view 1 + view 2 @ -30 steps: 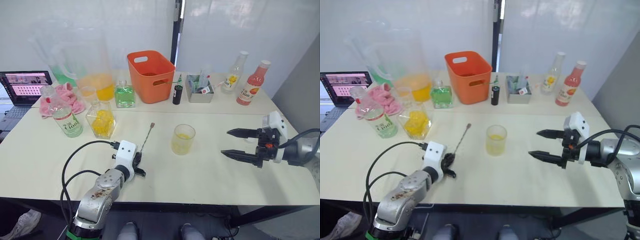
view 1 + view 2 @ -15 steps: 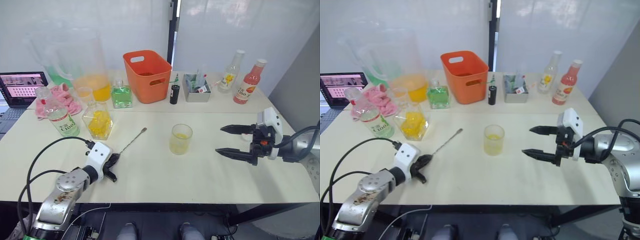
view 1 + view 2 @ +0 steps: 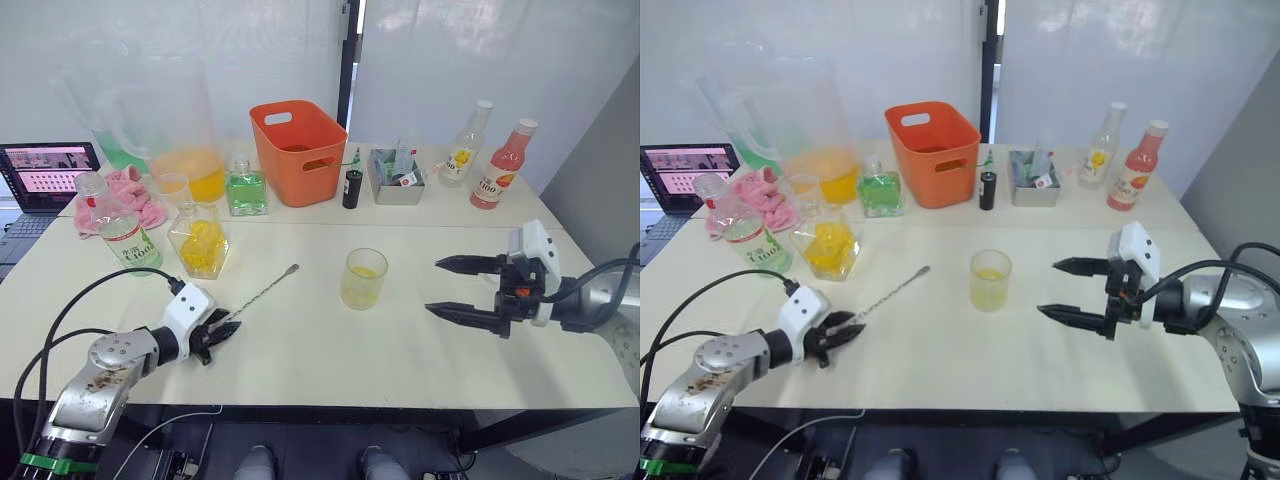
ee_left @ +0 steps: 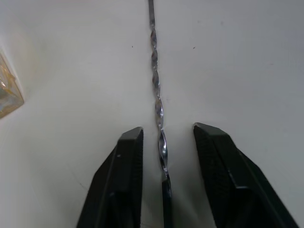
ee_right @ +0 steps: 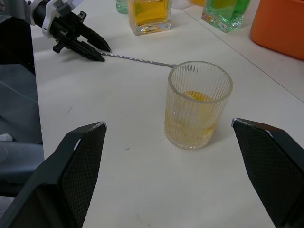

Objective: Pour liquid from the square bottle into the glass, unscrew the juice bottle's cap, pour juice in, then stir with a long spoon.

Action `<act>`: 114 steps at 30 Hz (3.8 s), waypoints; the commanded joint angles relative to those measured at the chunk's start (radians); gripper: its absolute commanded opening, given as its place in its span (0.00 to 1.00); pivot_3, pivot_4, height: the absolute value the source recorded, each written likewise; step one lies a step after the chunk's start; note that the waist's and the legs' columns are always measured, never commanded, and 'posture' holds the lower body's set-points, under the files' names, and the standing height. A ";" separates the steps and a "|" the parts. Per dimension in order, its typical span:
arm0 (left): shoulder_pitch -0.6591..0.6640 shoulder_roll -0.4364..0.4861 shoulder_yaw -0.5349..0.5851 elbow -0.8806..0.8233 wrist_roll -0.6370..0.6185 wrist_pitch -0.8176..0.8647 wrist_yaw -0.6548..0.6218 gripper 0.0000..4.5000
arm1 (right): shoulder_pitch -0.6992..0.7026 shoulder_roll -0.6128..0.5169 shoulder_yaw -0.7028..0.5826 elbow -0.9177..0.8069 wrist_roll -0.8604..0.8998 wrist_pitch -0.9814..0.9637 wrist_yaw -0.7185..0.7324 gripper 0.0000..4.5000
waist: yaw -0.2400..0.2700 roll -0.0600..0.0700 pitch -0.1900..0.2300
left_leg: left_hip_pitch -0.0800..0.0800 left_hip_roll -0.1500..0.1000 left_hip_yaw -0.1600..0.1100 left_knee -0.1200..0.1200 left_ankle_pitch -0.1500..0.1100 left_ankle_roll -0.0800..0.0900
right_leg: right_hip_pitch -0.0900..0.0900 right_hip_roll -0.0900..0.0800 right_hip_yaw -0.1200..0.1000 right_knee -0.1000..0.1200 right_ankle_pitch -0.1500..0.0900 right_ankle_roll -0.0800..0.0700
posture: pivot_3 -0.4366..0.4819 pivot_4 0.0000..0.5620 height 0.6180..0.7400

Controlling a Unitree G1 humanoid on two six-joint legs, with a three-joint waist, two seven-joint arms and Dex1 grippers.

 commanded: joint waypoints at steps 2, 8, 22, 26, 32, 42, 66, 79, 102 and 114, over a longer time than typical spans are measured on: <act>-0.047 0.029 -0.034 -0.042 -0.010 0.100 -0.022 0.43 | 0.002 -0.004 -0.047 -0.043 0.033 0.002 -0.014 1.00 | 0.001 0.000 0.000 | 0.000 0.000 0.000 0.000 0.000 0.000 | 0.000 0.000 0.000 0.000 0.000 0.000 | 0.48 0.27 0.88; -0.046 0.101 -0.094 -0.059 -0.009 0.193 -0.081 0.43 | 0.013 0.001 -0.059 -0.069 0.060 0.014 -0.022 1.00 | -0.003 0.000 0.000 | 0.000 0.000 0.000 0.000 0.000 0.000 | 0.000 0.000 0.000 0.000 0.000 0.000 | 0.48 0.27 0.88; -0.082 0.075 -0.077 -0.036 -0.004 0.156 -0.072 0.01 | 0.006 -0.004 -0.062 -0.080 0.065 0.010 -0.046 1.00 | 0.001 0.001 -0.001 | 0.001 0.000 0.000 -0.001 0.000 0.000 | 0.001 0.000 0.000 0.000 -0.001 0.000 | 0.48 0.27 0.88; -0.118 0.053 0.006 -0.026 -0.058 0.140 -0.078 0.01 | -0.070 0.024 -0.095 -0.090 0.184 0.081 -0.083 1.00 | 0.001 0.000 0.000 | 0.000 0.000 0.000 0.000 0.000 0.000 | 0.000 0.000 0.000 0.000 0.000 0.000 | 0.48 0.27 0.88; -0.266 0.040 0.100 -0.013 -0.163 0.172 -0.089 0.01 | -0.151 0.039 -0.096 -0.082 0.253 0.141 -0.152 1.00 | 0.002 -0.005 0.003 | -0.002 0.000 -0.001 0.000 0.001 0.002 | -0.001 0.000 -0.001 0.000 0.000 0.000 | 0.48 0.27 0.88; -0.505 -0.178 0.141 -0.112 -0.341 0.249 0.069 0.01 | -0.262 0.185 -0.072 -0.063 0.353 0.270 -0.402 1.00 | -0.003 -0.005 0.003 | -0.005 0.000 -0.003 0.001 0.004 0.007 | -0.001 0.002 -0.001 0.001 0.005 0.009 | 0.48 0.27 0.88; -0.516 -0.319 -0.011 -0.195 -0.311 0.213 0.206 0.01 | -0.480 0.596 -0.064 0.091 0.527 0.307 -0.975 1.00 | -0.008 -0.005 0.003 | -0.006 0.000 -0.004 0.001 0.005 0.008 | -0.002 0.003 -0.001 0.002 0.008 0.004 | 0.48 0.27 0.88; -0.511 -0.325 -0.028 -0.179 -0.303 0.198 0.194 0.00 | -0.542 0.716 -0.066 0.153 0.540 0.261 -1.049 0.28 | -0.007 -0.005 0.003 | -0.007 0.000 -0.004 0.000 0.005 0.008 | -0.003 0.003 -0.002 0.001 0.008 0.004 | 0.48 0.27 0.88; -0.498 -0.217 0.055 -0.120 -0.306 0.124 0.087 0.40 | -0.541 0.671 -0.083 0.162 0.547 0.254 -1.016 0.00 | -0.008 -0.005 0.003 | -0.007 0.000 -0.004 0.000 0.005 0.008 | -0.003 0.002 -0.002 0.001 0.008 0.004 | 0.48 0.27 0.88; -0.339 0.018 0.165 -0.150 -0.470 0.161 -0.208 0.99 | -0.685 0.381 0.035 0.240 0.301 0.173 -0.580 0.00 | -0.007 -0.003 0.004 | -0.009 0.000 -0.004 -0.004 0.004 0.008 | -0.005 0.002 -0.003 -0.004 0.007 0.003 | 0.48 0.27 0.88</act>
